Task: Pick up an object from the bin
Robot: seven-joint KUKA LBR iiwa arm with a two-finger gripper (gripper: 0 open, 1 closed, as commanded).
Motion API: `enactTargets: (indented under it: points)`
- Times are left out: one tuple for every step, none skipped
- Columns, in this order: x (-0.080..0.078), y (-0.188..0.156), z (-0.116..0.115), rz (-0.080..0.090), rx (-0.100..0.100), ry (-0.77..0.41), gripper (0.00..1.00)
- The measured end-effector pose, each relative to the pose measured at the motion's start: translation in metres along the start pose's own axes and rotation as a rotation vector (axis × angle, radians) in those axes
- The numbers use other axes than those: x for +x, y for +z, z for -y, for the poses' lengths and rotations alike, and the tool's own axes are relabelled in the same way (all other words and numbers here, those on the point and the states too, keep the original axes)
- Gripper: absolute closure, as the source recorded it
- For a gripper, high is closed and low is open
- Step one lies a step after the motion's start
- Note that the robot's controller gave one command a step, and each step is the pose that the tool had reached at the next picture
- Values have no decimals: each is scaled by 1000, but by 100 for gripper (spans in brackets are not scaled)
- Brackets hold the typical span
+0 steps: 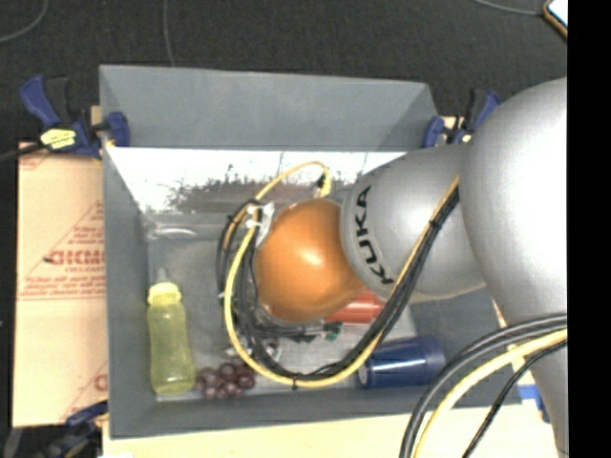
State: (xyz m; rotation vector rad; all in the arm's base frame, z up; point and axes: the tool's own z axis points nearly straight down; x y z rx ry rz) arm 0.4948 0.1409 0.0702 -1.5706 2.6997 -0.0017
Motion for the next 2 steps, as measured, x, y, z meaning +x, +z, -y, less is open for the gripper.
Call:
enactTargets:
  points:
    - [1,-28,-1,-4,-5,2,100]
    - [-1,-47,1,2,1,5,100]
